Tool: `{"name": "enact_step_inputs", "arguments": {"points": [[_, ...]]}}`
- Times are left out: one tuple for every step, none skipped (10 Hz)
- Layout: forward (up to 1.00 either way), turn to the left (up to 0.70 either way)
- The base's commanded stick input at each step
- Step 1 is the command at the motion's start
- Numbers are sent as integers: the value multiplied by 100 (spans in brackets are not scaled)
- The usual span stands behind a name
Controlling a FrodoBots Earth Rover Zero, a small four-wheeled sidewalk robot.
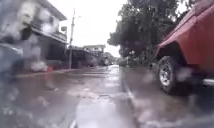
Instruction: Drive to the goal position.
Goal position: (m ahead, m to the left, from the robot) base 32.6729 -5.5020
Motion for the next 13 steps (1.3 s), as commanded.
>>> {"name": "enact_step_inputs", "arguments": {"points": [[100, 0], [100, 0], [100, 0], [100, -23], [100, -4], [100, 0], [100, 0], [100, 0], [100, 0], [100, 0], [100, 0], [100, 10], [100, 20]]}}
